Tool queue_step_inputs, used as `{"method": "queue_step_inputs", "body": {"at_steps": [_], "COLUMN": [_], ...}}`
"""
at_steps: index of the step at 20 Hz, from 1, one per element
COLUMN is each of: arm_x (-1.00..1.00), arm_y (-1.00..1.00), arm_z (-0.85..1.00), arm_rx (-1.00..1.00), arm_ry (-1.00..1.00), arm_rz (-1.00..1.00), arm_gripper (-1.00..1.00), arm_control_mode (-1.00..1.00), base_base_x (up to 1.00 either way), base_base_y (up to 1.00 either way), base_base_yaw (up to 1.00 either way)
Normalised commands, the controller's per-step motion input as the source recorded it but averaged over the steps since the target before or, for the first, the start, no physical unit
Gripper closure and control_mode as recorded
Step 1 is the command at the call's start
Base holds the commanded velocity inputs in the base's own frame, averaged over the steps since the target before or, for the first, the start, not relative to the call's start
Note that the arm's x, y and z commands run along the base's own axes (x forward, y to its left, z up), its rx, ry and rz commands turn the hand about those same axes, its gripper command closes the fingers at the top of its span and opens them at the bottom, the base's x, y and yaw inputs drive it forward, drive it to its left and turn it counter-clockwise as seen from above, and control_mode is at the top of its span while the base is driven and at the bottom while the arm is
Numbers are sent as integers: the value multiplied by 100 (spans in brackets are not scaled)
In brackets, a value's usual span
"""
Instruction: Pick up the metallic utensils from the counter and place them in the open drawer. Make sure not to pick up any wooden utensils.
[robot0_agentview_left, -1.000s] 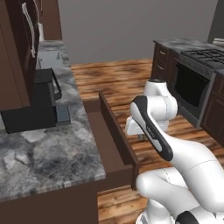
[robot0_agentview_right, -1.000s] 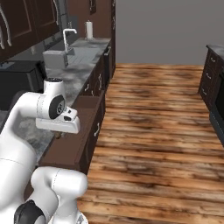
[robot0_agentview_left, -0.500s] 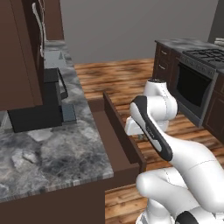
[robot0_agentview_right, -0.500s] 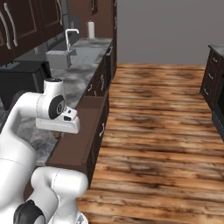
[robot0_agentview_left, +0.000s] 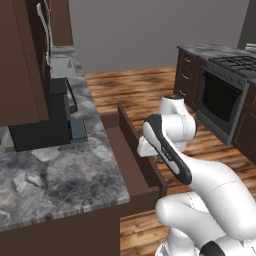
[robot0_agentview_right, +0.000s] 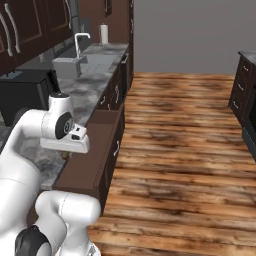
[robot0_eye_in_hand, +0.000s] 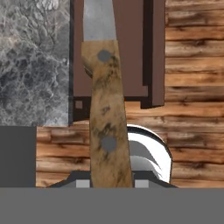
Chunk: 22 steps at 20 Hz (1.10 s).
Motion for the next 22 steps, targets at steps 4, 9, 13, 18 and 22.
{"method": "queue_step_inputs", "body": {"at_steps": [4,9,13,18,22], "arm_x": [55,42,43,45,34], "arm_y": [0,3,7,-1,-3], "arm_z": [-31,-2,-15,-13,-12], "arm_rx": [0,-19,-6,0,0], "arm_ry": [0,2,0,0,0], "arm_rz": [13,22,0,16,39], "arm_gripper": [100,100,100,100,100], "arm_control_mode": [-100,-100,-100,-100,-100], "base_base_x": [0,0,0,0,0], "base_base_y": [0,0,0,0,0], "base_base_yaw": [0,0,0,0,0]}}
